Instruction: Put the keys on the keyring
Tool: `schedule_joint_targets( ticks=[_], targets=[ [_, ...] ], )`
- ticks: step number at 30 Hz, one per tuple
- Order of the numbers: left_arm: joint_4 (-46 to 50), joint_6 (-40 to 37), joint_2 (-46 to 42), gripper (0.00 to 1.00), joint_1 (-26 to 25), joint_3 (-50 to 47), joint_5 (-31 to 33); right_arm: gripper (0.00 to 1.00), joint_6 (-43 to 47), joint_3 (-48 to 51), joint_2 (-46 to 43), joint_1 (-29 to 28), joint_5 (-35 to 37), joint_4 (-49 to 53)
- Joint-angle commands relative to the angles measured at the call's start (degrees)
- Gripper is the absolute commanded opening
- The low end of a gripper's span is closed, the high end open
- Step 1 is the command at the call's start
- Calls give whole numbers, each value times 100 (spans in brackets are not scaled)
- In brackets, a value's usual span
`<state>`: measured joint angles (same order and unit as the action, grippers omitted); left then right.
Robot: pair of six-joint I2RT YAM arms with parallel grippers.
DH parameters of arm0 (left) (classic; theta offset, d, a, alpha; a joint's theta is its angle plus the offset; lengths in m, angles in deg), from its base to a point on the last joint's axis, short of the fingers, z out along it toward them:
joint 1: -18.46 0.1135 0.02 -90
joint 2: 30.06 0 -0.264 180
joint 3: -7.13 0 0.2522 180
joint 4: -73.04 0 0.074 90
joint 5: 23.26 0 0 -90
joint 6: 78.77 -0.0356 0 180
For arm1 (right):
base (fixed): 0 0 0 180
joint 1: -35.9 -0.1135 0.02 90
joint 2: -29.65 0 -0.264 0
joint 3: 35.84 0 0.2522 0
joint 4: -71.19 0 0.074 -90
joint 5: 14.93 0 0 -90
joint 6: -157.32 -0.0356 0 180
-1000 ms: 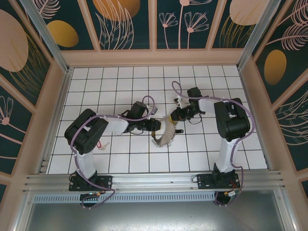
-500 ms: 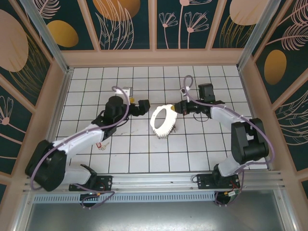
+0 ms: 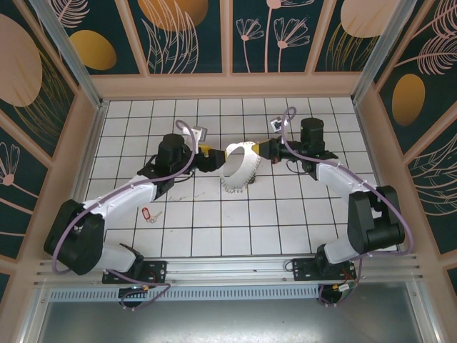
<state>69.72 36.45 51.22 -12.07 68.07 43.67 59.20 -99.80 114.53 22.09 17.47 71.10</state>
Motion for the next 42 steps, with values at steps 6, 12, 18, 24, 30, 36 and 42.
schedule_joint_targets(
  ticks=[6,12,18,24,30,36,42],
  targets=[
    [48,266,774,53,274,632,-1958,0,-144,-58,-332,44,-338,-515],
    [-197,454,843,23,345,712,-2446,0,-152,5,-308,44,-227,-615],
    [-167,385,602,0,363,757,-2392,0,-133,12,-244,44,-86,-637],
    [787,-399,234,0,363,1192,-1714,25,-143,-17,-435,66,531,-571],
    [1896,-1325,-306,0,363,1496,-22,34,73,143,-1054,93,1717,-497],
    [2235,-1029,-613,0,543,1608,1631,31,922,51,-1152,-256,1607,221],
    [2363,-548,-513,0,1561,1848,1351,30,1815,-509,-94,-2023,2101,1146]
  ],
)
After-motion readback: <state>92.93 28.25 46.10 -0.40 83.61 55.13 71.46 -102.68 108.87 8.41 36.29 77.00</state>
